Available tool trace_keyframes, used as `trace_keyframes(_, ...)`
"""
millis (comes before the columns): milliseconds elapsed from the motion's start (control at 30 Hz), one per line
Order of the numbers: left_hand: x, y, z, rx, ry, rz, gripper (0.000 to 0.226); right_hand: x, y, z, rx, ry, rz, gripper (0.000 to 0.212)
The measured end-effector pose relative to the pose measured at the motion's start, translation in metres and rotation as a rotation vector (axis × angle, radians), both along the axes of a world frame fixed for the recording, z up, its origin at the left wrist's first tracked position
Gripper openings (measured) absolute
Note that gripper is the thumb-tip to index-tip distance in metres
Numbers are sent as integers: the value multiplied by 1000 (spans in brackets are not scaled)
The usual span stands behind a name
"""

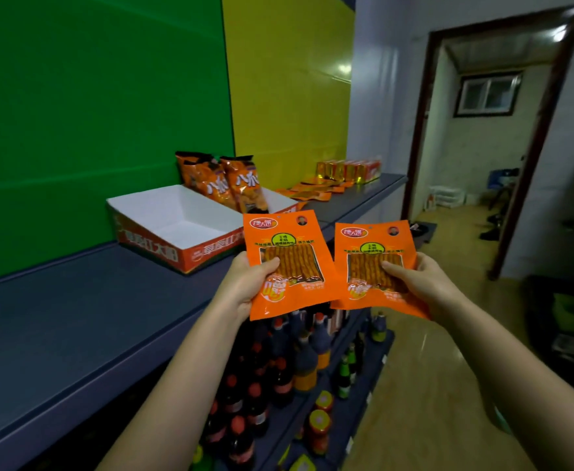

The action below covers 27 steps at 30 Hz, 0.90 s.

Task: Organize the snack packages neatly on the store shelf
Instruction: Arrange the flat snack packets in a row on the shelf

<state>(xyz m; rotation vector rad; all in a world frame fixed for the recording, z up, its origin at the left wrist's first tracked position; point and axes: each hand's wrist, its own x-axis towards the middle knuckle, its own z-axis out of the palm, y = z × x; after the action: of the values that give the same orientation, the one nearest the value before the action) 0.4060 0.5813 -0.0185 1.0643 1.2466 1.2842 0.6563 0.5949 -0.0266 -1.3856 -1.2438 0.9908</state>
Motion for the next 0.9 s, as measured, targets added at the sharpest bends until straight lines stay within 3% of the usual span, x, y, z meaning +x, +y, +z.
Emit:
trace_keyframes(67,19,26,-3,2,-12,-26,27,18,23,1,1,-1,-14,28)
trace_keyframes(200,55,86,-2,30,-39,-43,27,54,78,10,13,-12,-21,11)
trace_keyframes(600,137,241,3,64,-59,29,33,146,243,35,58,-63,-13,16)
trace_keyframes(667,147,261,2,54,-54,74,34,162,271,31,37,-55,3,8)
trace_keyframes(767,161,286,2,52,-48,151,33,183,319,26,6,-60,56,26)
trace_keyframes(900,179,312,2,74,-46,272,25,199,378,27,-6,-60,192,31)
